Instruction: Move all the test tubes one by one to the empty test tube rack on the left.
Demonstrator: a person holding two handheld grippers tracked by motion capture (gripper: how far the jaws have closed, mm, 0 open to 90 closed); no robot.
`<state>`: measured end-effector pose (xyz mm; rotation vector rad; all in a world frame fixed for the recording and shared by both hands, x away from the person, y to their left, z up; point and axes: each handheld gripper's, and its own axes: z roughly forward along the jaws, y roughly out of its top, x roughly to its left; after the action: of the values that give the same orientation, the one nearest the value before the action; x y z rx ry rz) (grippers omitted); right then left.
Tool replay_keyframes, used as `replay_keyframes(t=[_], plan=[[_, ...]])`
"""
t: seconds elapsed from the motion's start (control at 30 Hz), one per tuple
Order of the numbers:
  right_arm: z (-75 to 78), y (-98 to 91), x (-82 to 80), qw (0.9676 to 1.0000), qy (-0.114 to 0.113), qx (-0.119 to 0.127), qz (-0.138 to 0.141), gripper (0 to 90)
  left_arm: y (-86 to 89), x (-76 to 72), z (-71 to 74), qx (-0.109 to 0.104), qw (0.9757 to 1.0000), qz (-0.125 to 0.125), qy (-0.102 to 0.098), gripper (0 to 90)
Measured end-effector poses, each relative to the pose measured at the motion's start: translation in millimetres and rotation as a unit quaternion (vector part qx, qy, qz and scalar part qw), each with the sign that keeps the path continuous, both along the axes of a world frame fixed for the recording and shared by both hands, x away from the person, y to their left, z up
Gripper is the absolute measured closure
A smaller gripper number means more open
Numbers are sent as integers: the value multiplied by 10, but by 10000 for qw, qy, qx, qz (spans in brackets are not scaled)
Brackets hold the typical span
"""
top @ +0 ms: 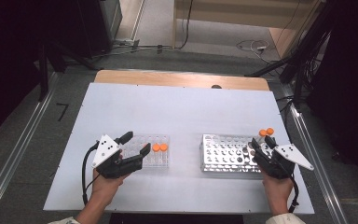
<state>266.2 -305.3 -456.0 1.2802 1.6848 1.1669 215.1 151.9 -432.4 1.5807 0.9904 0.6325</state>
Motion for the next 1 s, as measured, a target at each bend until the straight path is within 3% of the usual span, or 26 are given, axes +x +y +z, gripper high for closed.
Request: replay_keyframes(t=[0.4,1.0], plan=[[-73,29,82,9999,69,1,-131,588,-14,-5,-1,-6,10000,-25,22,276],[-113,51,202,9982,445,70,-406,670,-37,-8,-7,-3,10000,-63,32,277]])
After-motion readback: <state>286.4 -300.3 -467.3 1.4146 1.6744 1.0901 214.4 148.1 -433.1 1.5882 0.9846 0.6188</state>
